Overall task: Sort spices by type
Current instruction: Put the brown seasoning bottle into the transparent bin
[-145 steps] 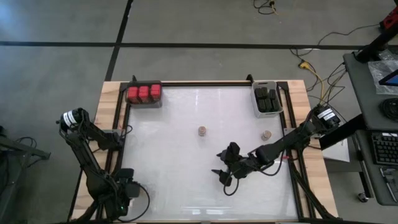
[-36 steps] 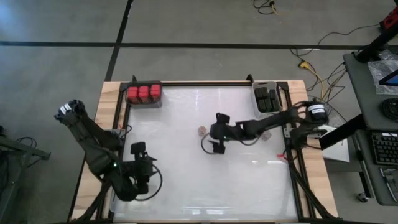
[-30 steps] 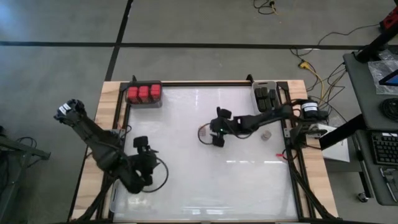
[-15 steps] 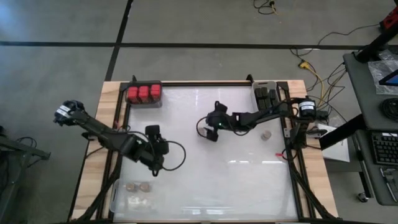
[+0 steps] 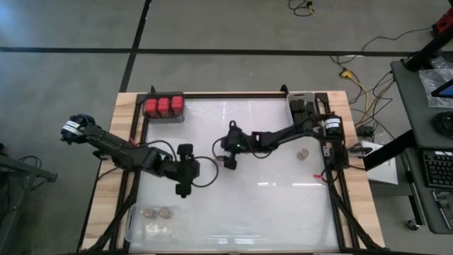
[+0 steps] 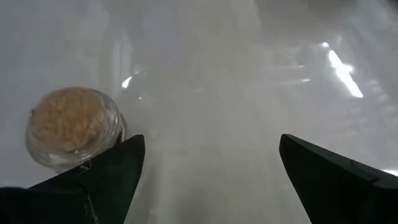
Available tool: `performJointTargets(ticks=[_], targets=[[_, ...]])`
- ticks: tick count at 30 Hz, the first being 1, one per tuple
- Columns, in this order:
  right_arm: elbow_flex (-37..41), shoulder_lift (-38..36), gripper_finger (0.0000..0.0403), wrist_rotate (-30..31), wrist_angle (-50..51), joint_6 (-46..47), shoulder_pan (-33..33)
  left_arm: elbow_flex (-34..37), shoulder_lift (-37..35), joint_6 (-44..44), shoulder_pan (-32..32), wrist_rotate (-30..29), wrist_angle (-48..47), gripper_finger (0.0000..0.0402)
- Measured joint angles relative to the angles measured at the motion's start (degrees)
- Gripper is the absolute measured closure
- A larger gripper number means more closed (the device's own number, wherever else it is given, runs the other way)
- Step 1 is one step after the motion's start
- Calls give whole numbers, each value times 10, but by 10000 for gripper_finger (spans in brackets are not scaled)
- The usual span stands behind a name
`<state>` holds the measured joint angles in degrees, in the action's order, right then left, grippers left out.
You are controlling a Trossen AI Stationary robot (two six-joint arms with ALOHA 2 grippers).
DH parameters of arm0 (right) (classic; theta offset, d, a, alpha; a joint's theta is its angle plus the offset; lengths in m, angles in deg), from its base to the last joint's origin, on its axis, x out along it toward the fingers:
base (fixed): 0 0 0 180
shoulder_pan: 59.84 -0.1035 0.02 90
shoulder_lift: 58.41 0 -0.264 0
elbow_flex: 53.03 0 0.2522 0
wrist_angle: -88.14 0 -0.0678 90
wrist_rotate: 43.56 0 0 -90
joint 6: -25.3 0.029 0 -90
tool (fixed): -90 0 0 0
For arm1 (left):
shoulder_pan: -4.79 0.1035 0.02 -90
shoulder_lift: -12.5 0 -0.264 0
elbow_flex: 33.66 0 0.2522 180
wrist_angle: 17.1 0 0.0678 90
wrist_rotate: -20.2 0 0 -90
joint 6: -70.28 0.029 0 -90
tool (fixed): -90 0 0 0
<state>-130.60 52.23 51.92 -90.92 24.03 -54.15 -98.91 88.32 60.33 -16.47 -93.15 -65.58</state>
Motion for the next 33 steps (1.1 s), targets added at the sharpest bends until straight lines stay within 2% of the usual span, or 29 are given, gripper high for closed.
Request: performJointTargets(ticks=[6, 8, 12, 16, 21, 25, 28, 33], targets=[[-55, 10, 39, -11, 3, -16, -44, 5, 0, 52, 26, 65, 50, 199], [-62, -1, 39, -10, 30, -23, -60, 6, 0, 75, 41, 92, 59, 193], [-71, -44, 39, 30, 102, -11, -89, 7, 0, 131, 78, 159, 69, 176], [-68, -81, 39, 89, 179, 33, -120, 25, 0, 192, 112, 242, 120, 156], [-65, -105, 39, 161, 261, 117, -167, 51, 0, 271, 128, 290, 179, 136], [-64, -107, 39, 200, 280, 176, -203, 70, 4, 302, 149, 345, 208, 132], [-65, -108, 39, 205, 276, 216, -224, 73, 22, 324, 169, 378, 213, 133], [-67, -108, 39, 232, 275, 264, -246, 69, 72, 379, 182, 387, 216, 133]])
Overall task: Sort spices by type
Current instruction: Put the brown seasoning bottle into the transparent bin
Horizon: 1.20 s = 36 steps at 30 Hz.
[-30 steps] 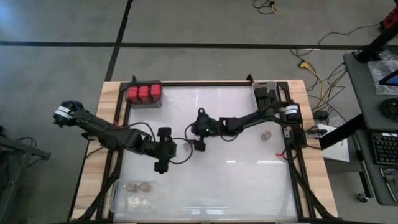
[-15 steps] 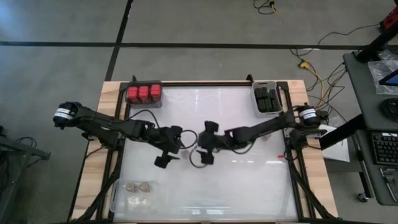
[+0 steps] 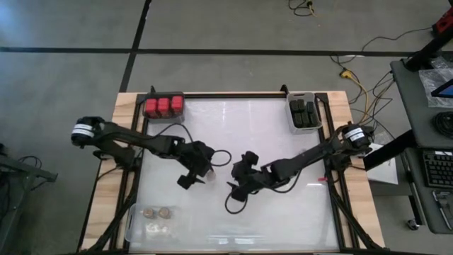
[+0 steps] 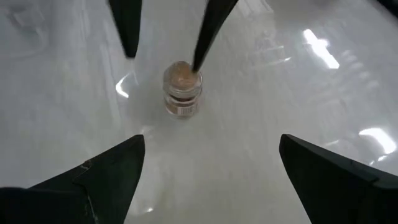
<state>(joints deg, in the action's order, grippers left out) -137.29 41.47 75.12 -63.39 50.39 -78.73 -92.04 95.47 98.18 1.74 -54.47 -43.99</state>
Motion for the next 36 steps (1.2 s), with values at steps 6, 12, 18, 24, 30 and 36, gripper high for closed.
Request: performJointTargets(ticks=[6, 12, 18, 24, 30, 36], targets=[[0, 0, 39, 3, 0, 57, -13, -15, 47, 30, 2, 22, 0, 134], [0, 0, 39, 19, 0, 88, -29, -15, 47, 46, 2, 18, 6, 134], [0, 0, 39, 36, 0, 113, -48, -42, 42, 47, 2, 17, 7, 134], [1, 0, 39, 45, 1, 132, -68, -60, 62, 93, 3, 16, -28, 134], [3, 0, 39, 45, 1, 134, -75, -75, 106, 102, 14, -10, -29, 134], [5, 0, 39, 45, 7, 135, -76, -114, 144, 117, 14, -13, -68, 134]])
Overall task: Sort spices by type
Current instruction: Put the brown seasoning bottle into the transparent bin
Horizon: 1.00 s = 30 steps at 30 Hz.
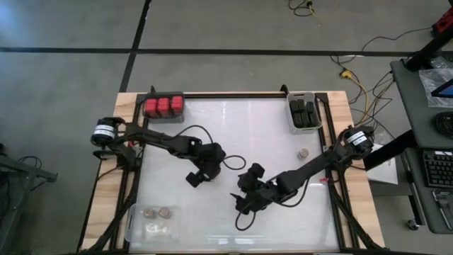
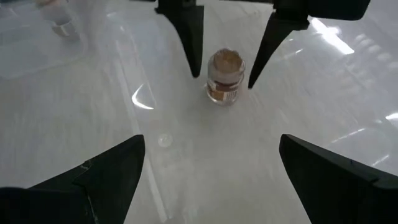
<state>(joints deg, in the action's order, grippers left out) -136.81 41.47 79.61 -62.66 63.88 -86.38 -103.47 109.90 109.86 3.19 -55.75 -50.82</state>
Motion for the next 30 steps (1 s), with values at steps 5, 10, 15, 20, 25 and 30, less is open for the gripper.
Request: performJointTargets(ticks=[5, 10, 15, 20, 25, 30], targets=[[4, 0, 39, 0, 13, 6, -3, -35, 15, -10, 0, -1, -52, 134], [16, 0, 39, 0, 14, 13, -3, -60, 16, -39, -1, -32, -81, 141], [34, 0, 39, -1, 13, 29, -3, -66, 20, -43, 0, -38, -105, 169], [46, 0, 39, -1, 12, 46, -4, -66, 25, -53, -1, -43, -103, 187], [48, 0, 39, -1, 12, 50, -4, -65, 27, -59, -1, -46, -99, 190], [49, 0, 39, -1, 11, 50, -4, -65, 27, -61, -1, -47, -90, 195]])
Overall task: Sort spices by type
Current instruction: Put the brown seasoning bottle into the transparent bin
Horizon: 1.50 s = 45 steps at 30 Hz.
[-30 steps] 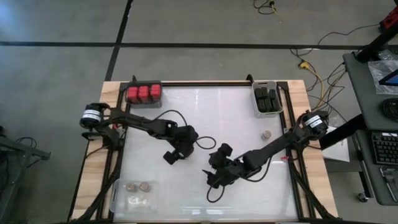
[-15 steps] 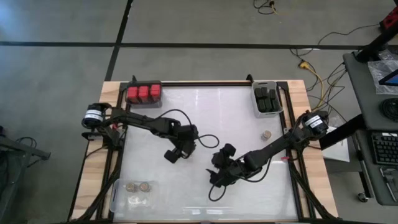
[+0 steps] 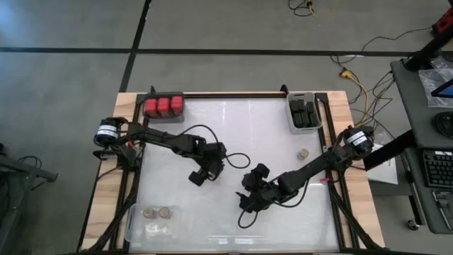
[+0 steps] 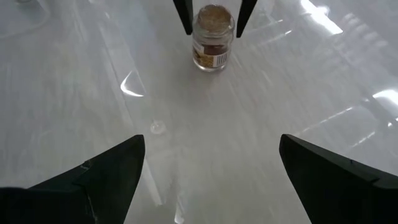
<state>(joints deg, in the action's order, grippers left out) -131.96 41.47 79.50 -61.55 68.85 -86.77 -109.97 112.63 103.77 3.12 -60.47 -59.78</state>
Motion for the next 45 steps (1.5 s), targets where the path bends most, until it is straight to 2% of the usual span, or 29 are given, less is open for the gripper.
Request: performJointTargets(ticks=[9, 17, 25, 33, 38, 45], targets=[[0, 0, 39, 0, -1, 0, -7, 1, 0, -10, 0, -7, 7, 229], [0, 0, 39, 0, -1, 2, -11, 0, 0, -39, 0, -22, 18, 234], [0, 0, 39, 0, -1, 3, -16, -84, -12, -99, -38, -36, -119, 236], [0, 0, 39, 2, -1, 0, -20, -178, -20, -204, -136, -34, -239, 237], [1, 0, 39, 2, -1, -8, -42, -211, -53, -316, -221, -40, -272, 237], [1, 0, 39, 51, -5, 9, -86, -207, -116, -535, -377, -126, -289, 237]])
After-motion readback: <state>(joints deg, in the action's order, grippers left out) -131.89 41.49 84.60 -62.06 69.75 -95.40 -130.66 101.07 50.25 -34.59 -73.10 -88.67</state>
